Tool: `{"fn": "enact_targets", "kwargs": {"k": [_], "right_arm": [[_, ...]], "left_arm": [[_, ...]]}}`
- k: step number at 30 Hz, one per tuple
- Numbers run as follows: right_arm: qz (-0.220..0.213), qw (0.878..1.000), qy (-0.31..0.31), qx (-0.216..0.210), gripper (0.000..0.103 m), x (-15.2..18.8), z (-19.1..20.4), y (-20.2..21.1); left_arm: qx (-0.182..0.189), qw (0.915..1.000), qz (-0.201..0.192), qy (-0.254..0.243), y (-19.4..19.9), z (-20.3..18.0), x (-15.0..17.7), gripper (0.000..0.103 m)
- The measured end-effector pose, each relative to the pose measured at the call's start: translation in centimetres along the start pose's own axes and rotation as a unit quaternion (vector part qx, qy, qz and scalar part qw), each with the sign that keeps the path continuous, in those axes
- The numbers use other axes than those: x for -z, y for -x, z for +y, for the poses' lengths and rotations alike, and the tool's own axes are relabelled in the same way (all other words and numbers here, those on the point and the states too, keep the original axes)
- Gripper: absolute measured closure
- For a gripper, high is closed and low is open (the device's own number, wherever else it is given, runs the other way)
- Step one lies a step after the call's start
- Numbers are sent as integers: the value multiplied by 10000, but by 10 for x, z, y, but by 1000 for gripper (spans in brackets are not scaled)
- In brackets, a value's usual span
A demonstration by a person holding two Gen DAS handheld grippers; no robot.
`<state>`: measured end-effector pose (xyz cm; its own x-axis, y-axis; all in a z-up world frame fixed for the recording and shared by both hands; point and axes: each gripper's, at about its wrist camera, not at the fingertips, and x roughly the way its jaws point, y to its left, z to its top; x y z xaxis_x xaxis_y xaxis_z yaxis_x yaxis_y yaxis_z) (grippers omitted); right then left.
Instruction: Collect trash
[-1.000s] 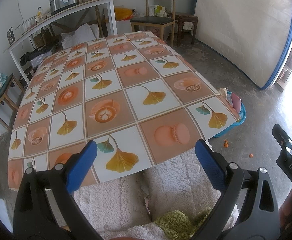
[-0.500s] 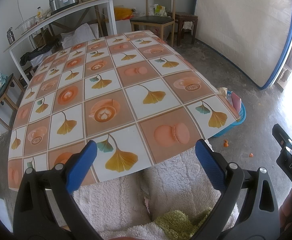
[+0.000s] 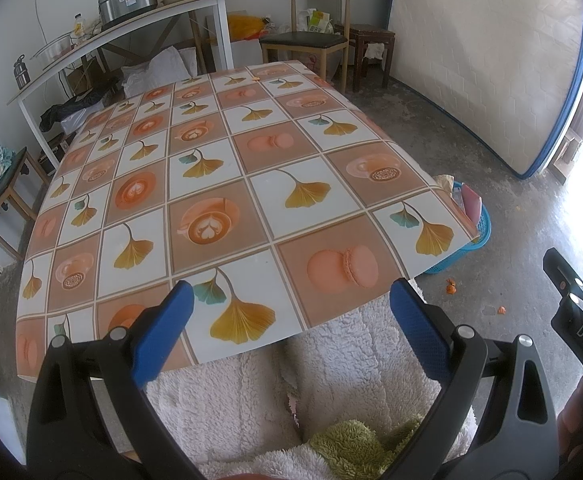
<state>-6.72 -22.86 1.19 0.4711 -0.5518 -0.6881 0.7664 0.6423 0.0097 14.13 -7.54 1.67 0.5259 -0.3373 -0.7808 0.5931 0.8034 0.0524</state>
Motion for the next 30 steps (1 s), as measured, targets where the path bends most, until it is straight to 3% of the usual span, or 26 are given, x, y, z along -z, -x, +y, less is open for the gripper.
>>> {"fn": "enact_targets", "kwargs": {"k": [30], "right_arm": [[5,10000,14,-4,6,-2,0,0]], "left_arm": [[12,10000,5,12,1,1,0,8]]}}
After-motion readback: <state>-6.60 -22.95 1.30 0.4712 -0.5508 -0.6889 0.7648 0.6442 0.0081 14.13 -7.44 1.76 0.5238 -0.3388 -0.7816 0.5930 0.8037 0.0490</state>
